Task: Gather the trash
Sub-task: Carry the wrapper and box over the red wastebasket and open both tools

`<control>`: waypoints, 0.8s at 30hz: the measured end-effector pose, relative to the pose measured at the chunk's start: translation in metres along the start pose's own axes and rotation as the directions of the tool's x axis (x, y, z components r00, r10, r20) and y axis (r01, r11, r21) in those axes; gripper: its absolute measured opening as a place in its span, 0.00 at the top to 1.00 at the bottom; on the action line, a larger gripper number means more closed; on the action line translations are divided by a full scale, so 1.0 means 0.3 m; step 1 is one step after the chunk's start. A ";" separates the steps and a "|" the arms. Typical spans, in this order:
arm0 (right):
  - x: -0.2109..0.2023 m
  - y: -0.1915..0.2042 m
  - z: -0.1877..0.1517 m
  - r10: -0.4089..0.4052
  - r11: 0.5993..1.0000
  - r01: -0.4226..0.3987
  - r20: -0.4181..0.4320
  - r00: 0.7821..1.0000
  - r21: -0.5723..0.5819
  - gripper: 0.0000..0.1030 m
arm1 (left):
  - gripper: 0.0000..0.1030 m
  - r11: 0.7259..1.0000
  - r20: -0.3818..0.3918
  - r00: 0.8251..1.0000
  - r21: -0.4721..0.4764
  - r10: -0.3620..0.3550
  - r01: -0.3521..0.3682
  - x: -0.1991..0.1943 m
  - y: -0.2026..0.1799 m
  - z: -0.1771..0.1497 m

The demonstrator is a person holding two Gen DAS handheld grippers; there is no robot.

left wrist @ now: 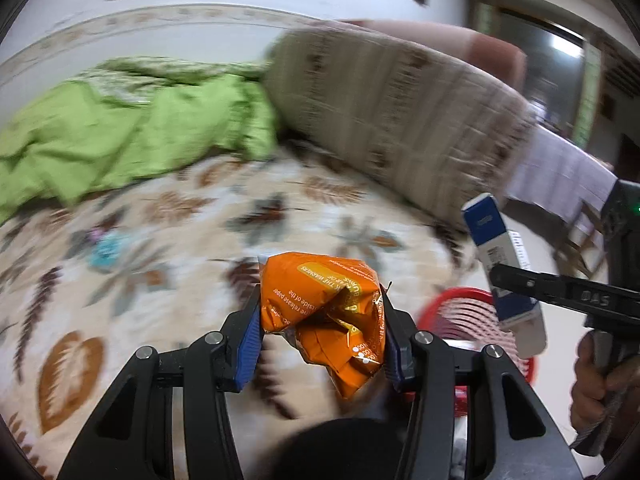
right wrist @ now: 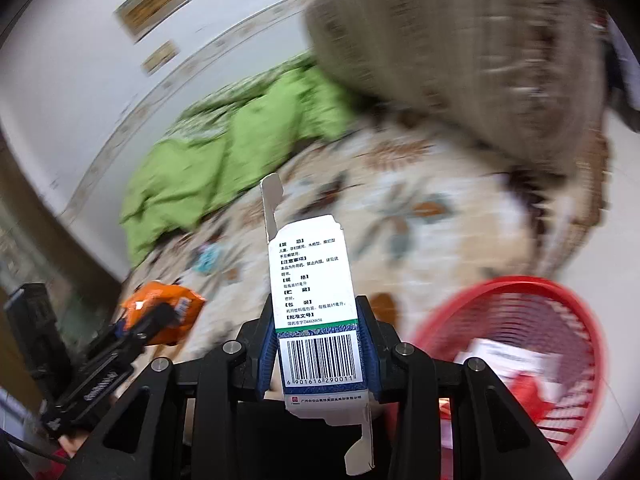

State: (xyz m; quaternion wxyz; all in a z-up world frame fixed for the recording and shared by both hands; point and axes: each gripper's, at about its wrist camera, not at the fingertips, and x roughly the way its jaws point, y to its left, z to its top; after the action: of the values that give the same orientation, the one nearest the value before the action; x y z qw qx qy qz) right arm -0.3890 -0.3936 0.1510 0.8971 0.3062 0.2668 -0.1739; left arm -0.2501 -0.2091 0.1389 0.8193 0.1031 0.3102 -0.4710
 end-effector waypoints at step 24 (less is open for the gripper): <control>-0.152 -0.359 -0.056 -0.199 0.960 0.192 0.011 0.980 0.202 0.53 | 0.39 0.952 -0.255 0.930 0.083 -0.267 0.296 0.266 -0.435 -0.007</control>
State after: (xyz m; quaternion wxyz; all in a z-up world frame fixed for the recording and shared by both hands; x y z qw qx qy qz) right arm -0.4829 -0.4571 0.1172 0.8444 0.3640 0.2629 -0.2923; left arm -0.3311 -0.3343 0.1051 0.6919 0.1628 0.3897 -0.5856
